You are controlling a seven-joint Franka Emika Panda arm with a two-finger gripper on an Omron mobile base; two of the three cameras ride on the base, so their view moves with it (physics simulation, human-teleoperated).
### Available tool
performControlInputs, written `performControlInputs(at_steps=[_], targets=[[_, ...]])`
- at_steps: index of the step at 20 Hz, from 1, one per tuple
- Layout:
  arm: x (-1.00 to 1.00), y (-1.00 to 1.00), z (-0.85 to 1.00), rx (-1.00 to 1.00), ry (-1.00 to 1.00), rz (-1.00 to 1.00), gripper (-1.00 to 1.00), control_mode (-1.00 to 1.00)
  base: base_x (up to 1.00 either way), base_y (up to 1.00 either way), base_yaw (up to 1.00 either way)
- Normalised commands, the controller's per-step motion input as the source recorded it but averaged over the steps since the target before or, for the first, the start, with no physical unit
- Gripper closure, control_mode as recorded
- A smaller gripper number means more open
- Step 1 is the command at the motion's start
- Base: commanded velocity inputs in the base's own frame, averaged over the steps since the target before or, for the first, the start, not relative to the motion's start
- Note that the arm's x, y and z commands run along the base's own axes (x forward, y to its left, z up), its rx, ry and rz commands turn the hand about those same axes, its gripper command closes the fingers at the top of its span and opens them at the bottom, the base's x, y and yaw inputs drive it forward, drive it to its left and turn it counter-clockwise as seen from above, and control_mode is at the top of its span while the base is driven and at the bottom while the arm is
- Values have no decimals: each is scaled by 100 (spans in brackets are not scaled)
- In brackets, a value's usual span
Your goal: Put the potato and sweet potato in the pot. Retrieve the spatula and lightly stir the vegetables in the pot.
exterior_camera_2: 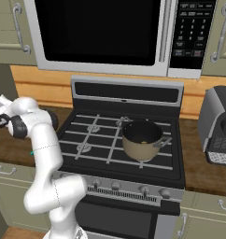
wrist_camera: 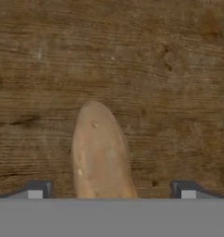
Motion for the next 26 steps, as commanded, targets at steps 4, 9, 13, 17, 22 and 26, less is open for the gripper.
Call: performControlInputs(at_steps=[4, 9, 13, 17, 22, 26], targets=[[3, -10, -27, 11, 4, 0, 100, -100, 0, 0, 0], [-13, -15, -10, 13, 1, 0, 100, -100, 0, 0, 0], [-78, -23, 33, 12, -14, 0, 100, -100, 0, 0, 0], [-100, -41, 89, 9, -24, -1, 100, -100, 0, 0, 0], [-78, -91, 87, 8, -11, -12, 100, -100, 0, 0, 0], [-39, -100, 43, 6, 0, -21, 100, -100, 0, 0, 0]])
